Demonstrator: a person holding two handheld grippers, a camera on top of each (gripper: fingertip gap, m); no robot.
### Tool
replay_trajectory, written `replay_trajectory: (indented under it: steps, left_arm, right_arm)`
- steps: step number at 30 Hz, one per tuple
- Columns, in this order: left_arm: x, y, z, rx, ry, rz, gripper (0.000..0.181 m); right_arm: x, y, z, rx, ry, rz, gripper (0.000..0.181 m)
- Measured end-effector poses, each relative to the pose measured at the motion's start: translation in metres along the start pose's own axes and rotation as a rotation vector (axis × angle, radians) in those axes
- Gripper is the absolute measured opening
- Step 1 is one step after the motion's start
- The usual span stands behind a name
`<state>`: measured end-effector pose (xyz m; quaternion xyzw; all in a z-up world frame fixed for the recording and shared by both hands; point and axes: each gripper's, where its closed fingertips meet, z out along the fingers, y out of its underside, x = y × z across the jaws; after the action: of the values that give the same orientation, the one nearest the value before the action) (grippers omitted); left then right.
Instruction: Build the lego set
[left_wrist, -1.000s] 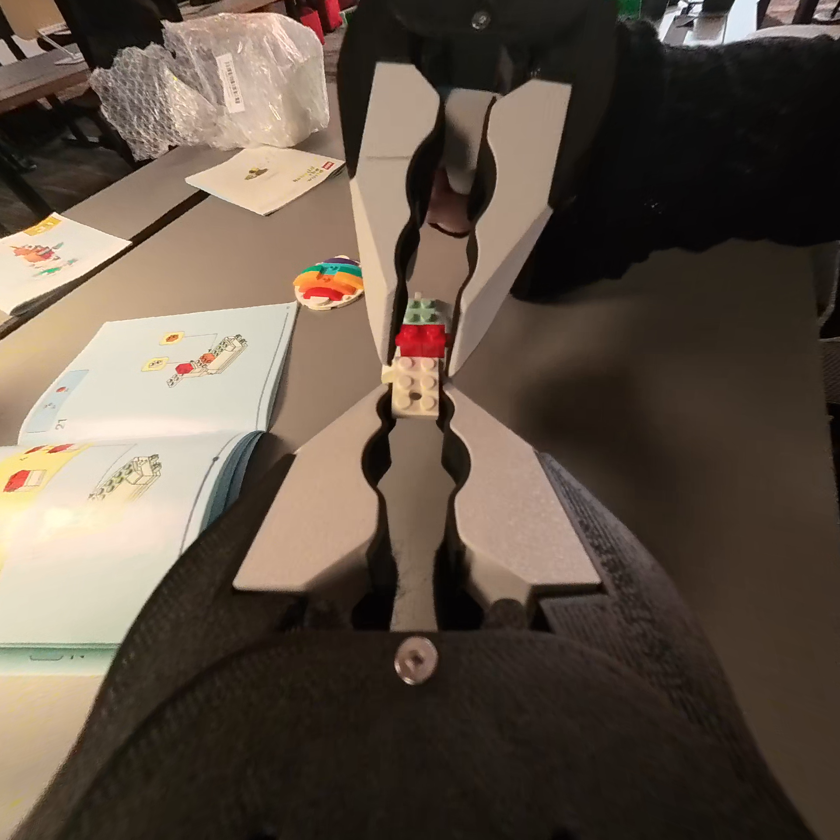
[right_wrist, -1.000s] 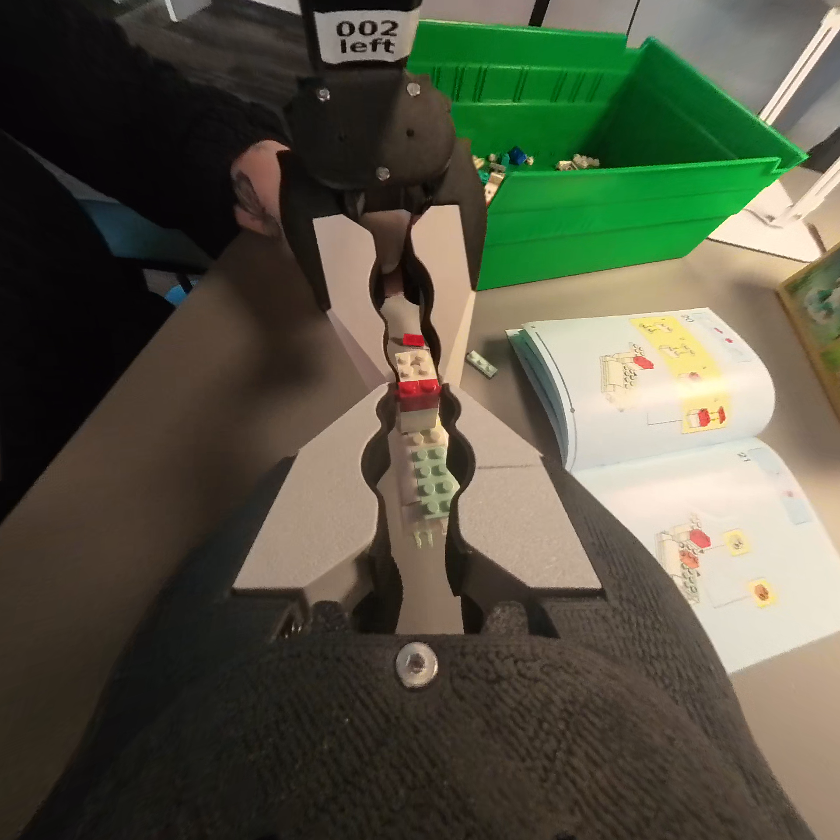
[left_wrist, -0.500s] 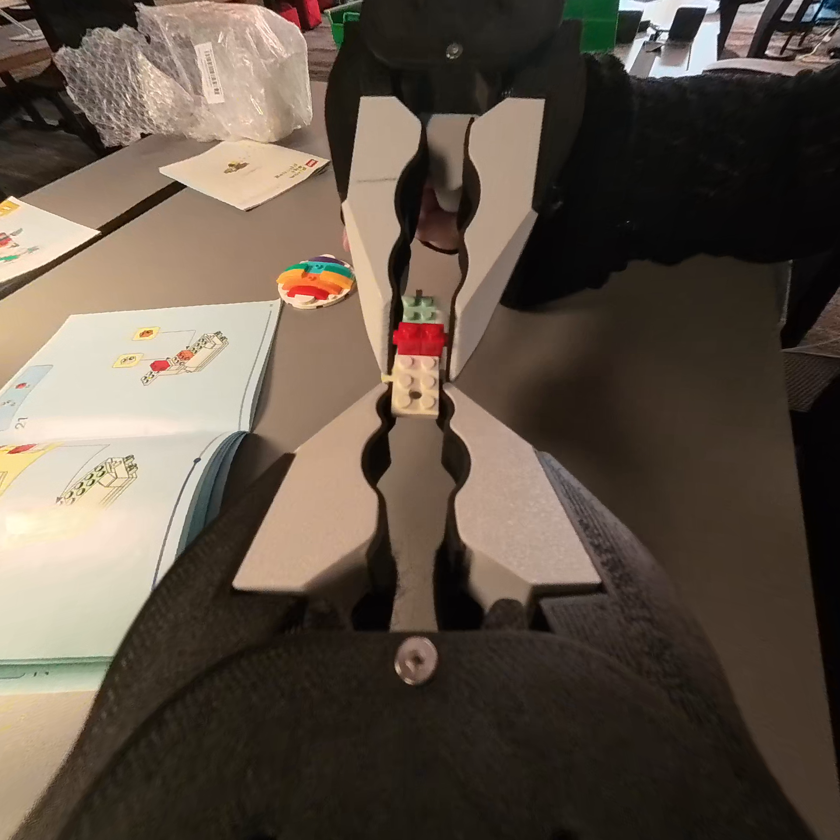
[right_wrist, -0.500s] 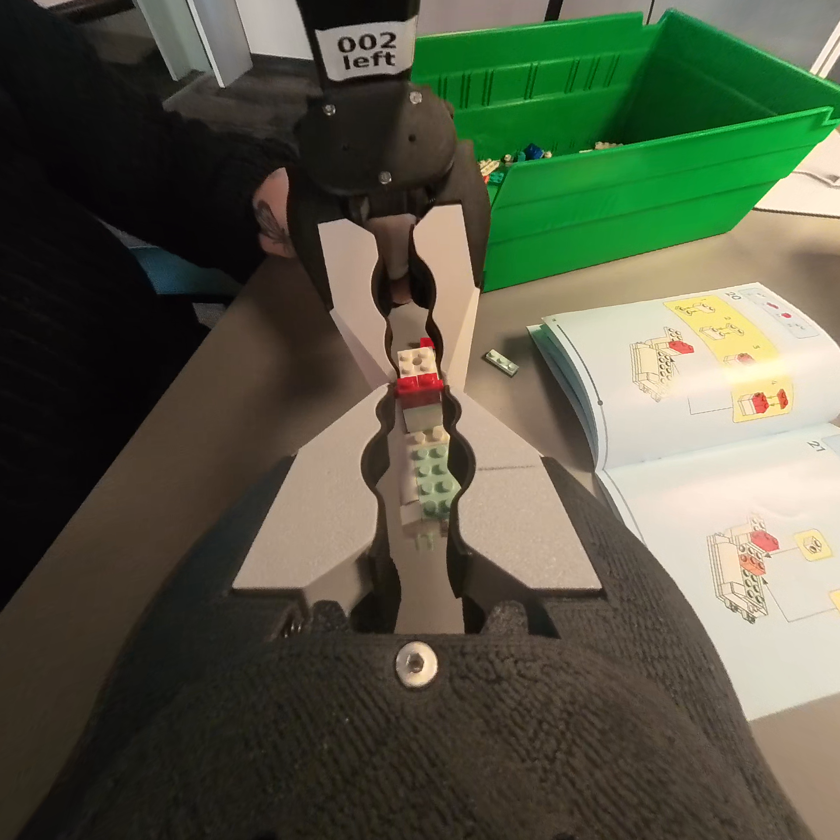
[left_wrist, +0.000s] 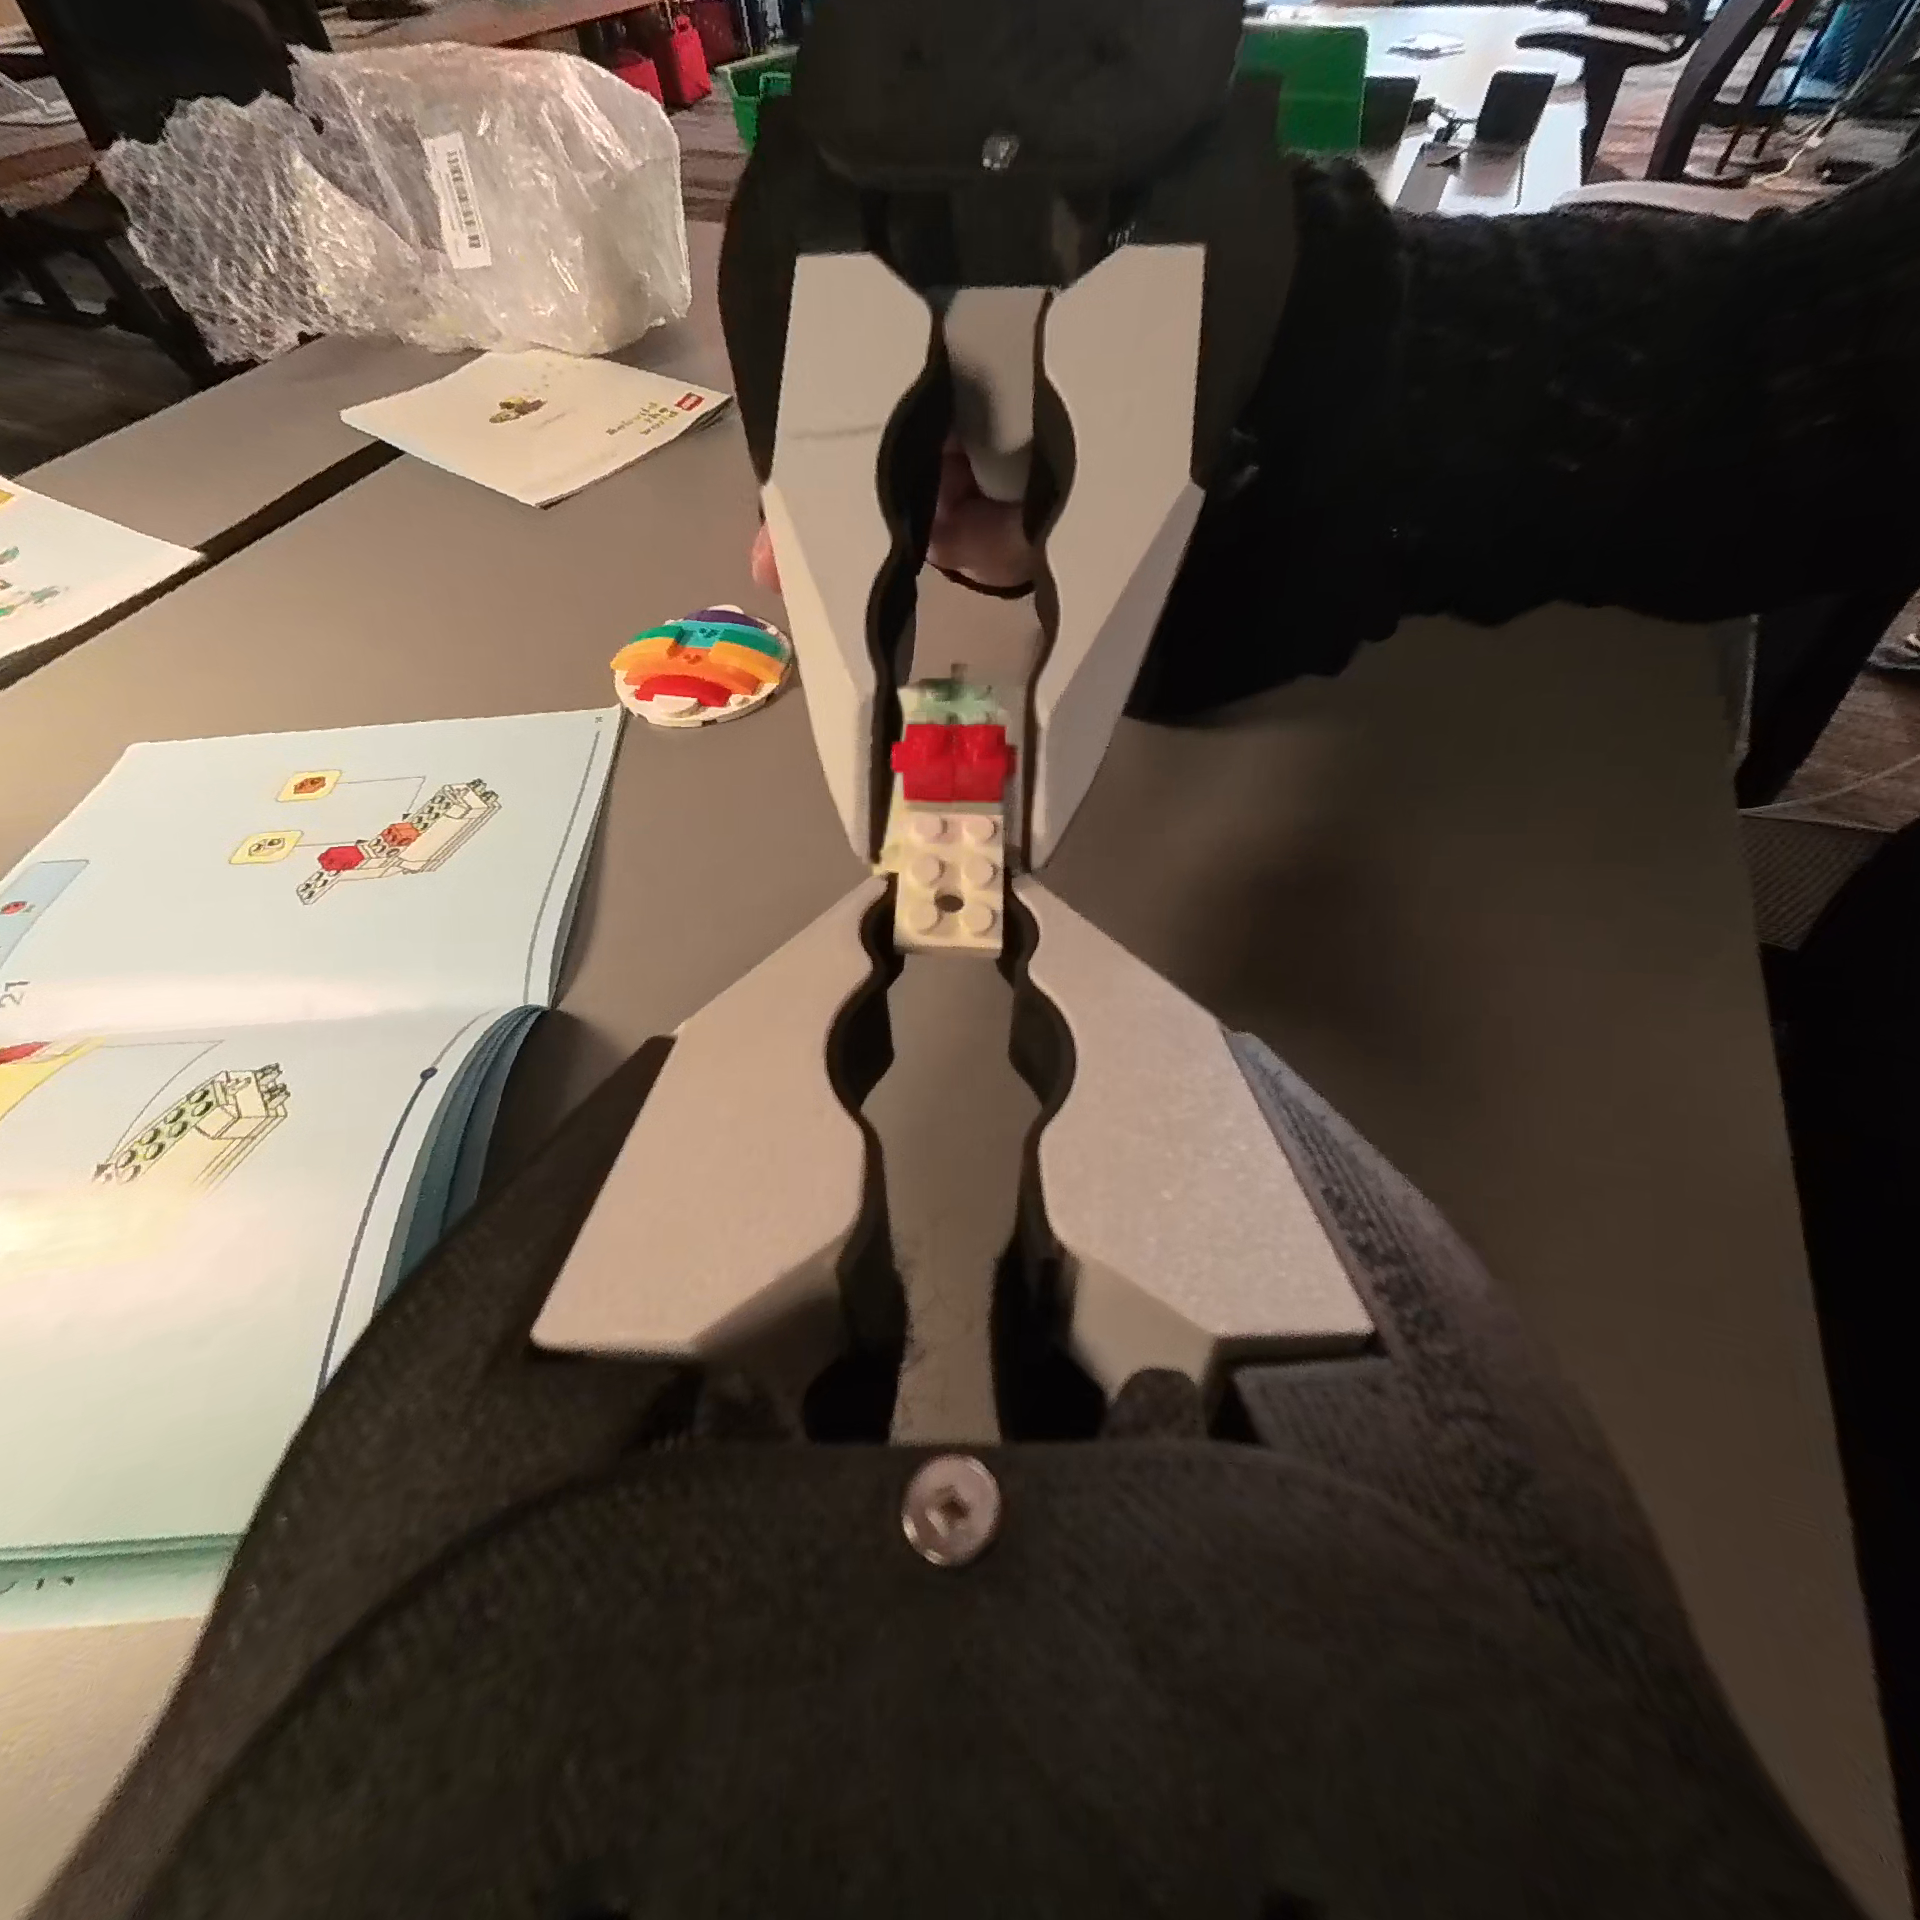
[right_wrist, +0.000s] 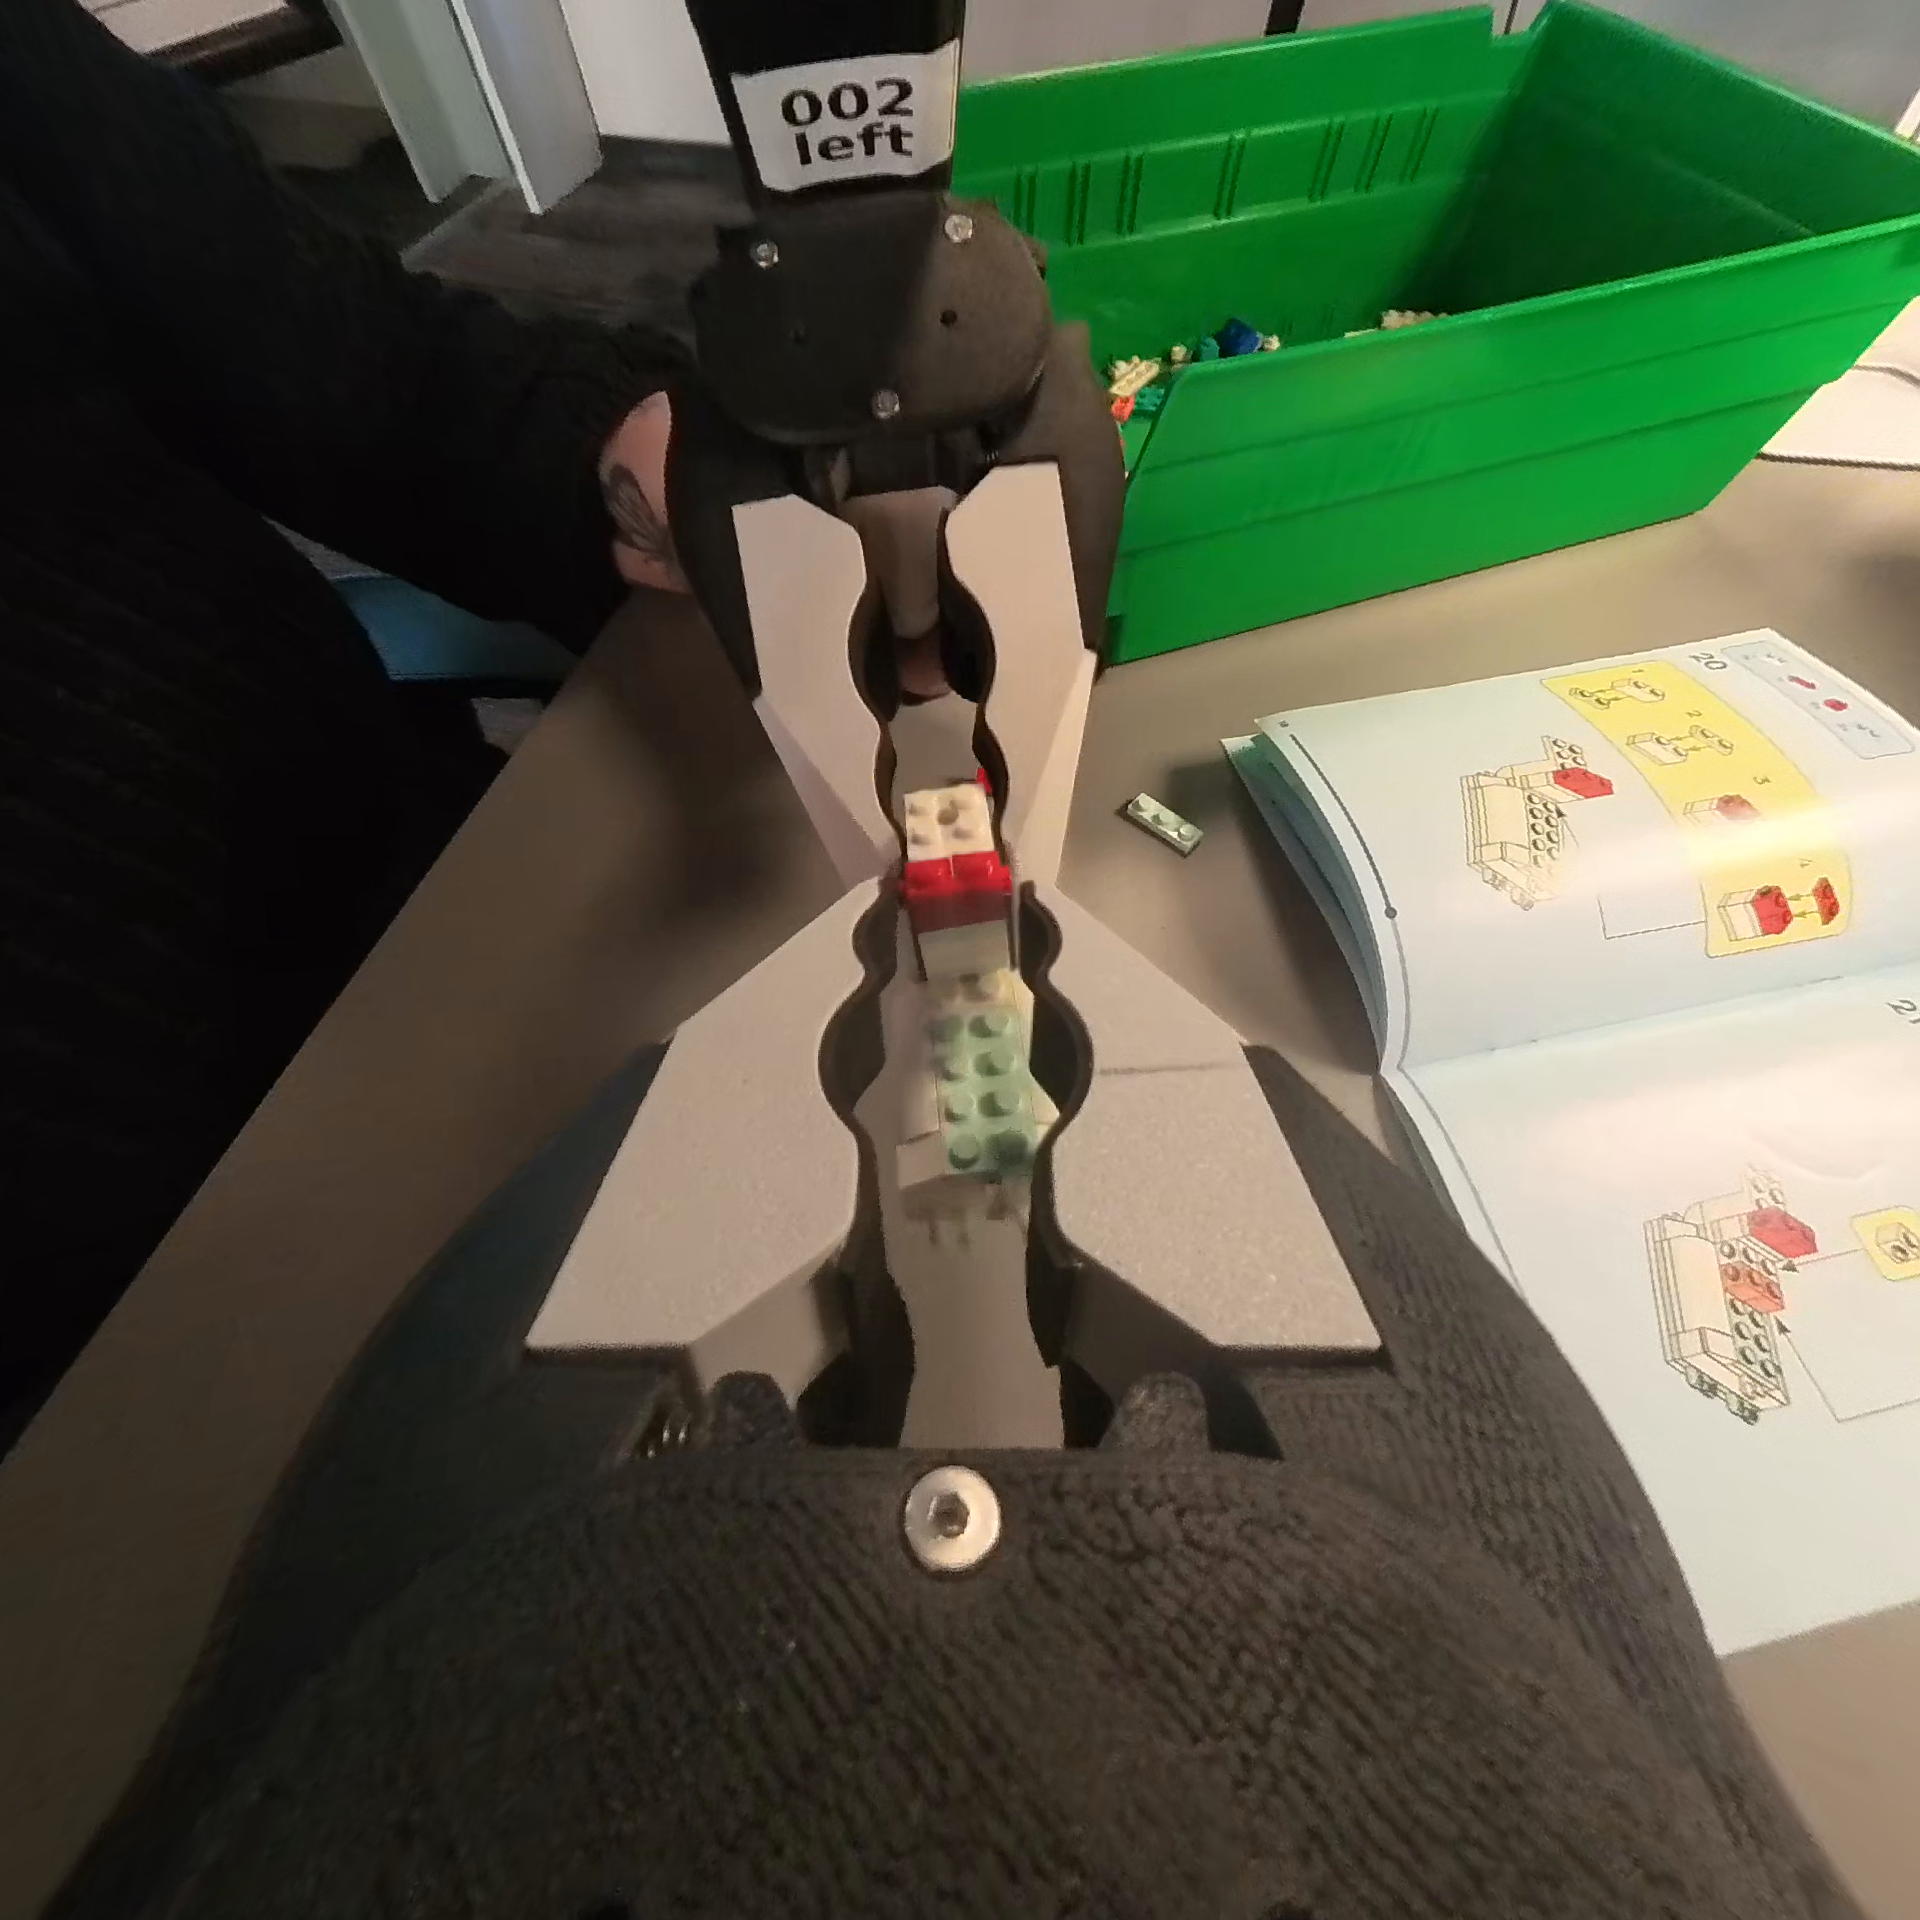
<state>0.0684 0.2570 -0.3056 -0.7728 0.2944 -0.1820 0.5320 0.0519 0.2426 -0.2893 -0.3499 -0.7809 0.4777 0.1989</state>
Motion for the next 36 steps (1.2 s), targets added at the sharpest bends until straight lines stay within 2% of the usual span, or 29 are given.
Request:
replay_trajectory:
  steps: [4, 10, 18, 25, 28, 36]
  left_arm:
    - [0.001, -0.001, 0.000, 0.009, 0.006, 0.005, 0.016]
    - [0.002, 0.000, 0.001, 0.004, 0.009, 0.010, 0.016]
    - [-0.004, 0.003, -0.001, -0.009, -0.017, 0.004, 0.016]
    - [-0.004, 0.003, 0.000, -0.010, -0.012, -0.001, 0.016]
    - [-0.004, 0.006, 0.002, -0.026, -0.009, 0.002, 0.016]
    - [0.005, 0.011, 0.009, -0.061, 0.018, 0.029, 0.016]
  right_arm:
    - [-0.001, -0.002, 0.000, 0.018, -0.018, 0.022, 0.026]
    - [-0.002, -0.002, -0.001, 0.020, -0.024, 0.022, 0.022]
    - [0.006, 0.003, -0.019, 0.004, -0.018, 0.023, 0.033]
    - [0.004, 0.018, -0.019, -0.048, -0.040, -0.017, 0.027]
    - [0.003, 0.015, -0.018, -0.045, -0.028, -0.049, 0.018]
    - [-0.007, 0.006, -0.012, -0.043, -0.049, -0.069, 0.018]
